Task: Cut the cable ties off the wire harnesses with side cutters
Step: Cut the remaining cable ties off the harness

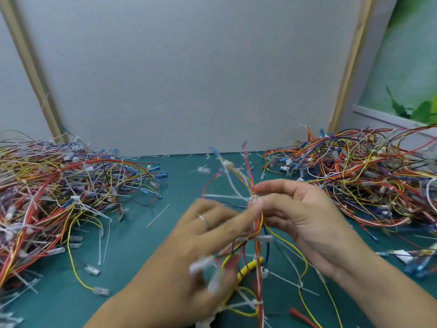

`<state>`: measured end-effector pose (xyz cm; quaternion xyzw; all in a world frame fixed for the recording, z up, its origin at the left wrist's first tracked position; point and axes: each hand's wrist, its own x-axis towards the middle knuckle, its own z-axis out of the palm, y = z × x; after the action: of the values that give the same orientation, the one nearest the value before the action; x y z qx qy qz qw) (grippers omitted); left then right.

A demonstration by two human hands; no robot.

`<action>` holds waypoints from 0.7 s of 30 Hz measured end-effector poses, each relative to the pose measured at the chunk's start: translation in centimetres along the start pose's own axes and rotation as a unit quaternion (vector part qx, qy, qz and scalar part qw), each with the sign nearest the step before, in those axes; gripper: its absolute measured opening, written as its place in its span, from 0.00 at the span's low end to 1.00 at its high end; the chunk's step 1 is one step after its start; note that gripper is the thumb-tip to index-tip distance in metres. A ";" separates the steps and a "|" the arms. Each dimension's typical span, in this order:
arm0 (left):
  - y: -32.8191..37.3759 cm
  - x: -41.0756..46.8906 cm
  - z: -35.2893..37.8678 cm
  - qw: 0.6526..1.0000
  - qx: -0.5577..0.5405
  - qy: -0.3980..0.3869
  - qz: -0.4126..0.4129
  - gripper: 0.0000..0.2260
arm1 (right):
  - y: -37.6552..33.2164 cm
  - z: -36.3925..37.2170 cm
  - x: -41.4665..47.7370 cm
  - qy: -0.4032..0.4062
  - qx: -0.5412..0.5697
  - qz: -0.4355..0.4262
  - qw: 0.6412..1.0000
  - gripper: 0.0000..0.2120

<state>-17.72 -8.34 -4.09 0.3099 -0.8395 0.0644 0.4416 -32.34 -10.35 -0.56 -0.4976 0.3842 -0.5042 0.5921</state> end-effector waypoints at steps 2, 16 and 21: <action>-0.6 -1.4 -5.9 0.996 -0.035 0.003 -0.082 0.26 | -0.2 -0.1 0.1 0.025 0.002 -0.039 0.999 0.08; -1.7 -2.0 -4.9 0.991 0.040 0.059 -0.116 0.07 | 1.1 1.6 -1.2 -0.077 -0.037 -0.116 0.990 0.08; -1.8 -2.0 -4.9 0.991 -0.023 0.029 -0.130 0.03 | 1.0 2.0 -1.5 -0.087 -0.043 -0.080 0.992 0.05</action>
<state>-12.41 -6.94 -2.97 0.4040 -0.7802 -0.0034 0.4776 -30.55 -8.45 -1.25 -0.5933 0.3116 -0.4882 0.5591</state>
